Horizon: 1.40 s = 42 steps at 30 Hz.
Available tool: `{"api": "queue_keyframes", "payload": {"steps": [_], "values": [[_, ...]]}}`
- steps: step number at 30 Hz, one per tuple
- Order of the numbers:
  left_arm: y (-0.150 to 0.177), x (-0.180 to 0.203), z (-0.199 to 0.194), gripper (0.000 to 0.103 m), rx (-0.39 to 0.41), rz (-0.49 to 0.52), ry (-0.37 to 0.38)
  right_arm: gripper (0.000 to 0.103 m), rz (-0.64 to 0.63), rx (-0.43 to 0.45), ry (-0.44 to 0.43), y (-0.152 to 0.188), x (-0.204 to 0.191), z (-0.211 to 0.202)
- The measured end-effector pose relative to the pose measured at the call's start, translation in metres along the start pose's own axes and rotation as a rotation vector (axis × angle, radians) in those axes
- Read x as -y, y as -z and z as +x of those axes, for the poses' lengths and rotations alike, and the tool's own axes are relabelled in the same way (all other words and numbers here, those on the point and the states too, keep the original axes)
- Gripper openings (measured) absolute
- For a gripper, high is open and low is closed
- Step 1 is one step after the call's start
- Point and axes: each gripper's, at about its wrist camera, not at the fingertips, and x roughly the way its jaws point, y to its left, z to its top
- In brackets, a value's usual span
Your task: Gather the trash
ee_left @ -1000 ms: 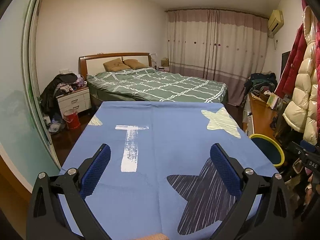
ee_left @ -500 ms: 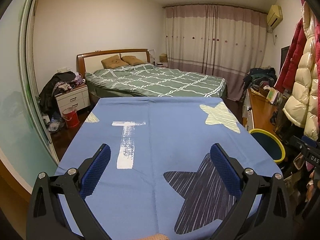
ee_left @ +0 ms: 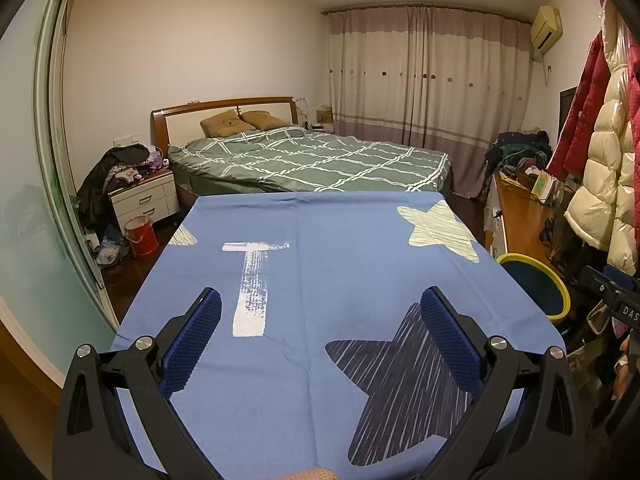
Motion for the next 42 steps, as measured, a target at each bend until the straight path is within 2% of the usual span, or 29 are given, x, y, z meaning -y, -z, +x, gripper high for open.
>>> {"api": "queue_keyframes", "payload": {"steps": [21,42], "values": [[0.003,0.003,0.006,0.098,-0.018,0.0,0.013,0.087,0.008,-0.007,-0.005,0.001,-0.001,0.003],[0.007,0.005,0.016,0.098,-0.038,0.004,-0.005,0.087,0.011,-0.016,-0.008,0.004,-0.001,0.007]]}}
